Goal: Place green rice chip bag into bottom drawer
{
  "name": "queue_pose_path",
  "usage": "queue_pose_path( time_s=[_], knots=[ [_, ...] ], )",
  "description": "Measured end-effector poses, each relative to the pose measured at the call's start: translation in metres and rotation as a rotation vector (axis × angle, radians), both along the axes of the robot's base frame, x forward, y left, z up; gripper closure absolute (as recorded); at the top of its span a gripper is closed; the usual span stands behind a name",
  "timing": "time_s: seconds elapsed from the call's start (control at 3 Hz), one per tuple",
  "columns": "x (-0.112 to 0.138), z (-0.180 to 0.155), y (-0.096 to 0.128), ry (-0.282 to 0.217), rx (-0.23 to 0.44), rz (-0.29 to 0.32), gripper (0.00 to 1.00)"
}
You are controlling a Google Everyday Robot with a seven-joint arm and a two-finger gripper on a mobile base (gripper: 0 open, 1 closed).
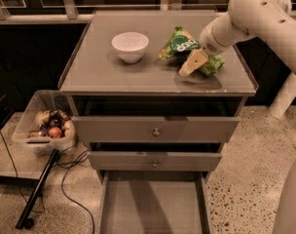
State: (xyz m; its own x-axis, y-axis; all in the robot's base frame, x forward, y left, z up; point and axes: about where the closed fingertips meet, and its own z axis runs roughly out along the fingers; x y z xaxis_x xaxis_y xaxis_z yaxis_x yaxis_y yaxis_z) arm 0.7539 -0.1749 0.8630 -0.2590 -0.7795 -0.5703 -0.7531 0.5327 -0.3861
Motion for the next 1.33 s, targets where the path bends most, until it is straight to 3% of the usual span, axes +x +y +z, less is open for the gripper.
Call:
queue_pose_path(
  time_s=[0.33, 1.33],
  knots=[
    [0.0008, 0.0000, -0.0007, -0.001, 0.000, -0.002, 0.18],
    [0.0008, -0.0001, -0.0006, 0.000, 0.000, -0.002, 0.87]
  ],
)
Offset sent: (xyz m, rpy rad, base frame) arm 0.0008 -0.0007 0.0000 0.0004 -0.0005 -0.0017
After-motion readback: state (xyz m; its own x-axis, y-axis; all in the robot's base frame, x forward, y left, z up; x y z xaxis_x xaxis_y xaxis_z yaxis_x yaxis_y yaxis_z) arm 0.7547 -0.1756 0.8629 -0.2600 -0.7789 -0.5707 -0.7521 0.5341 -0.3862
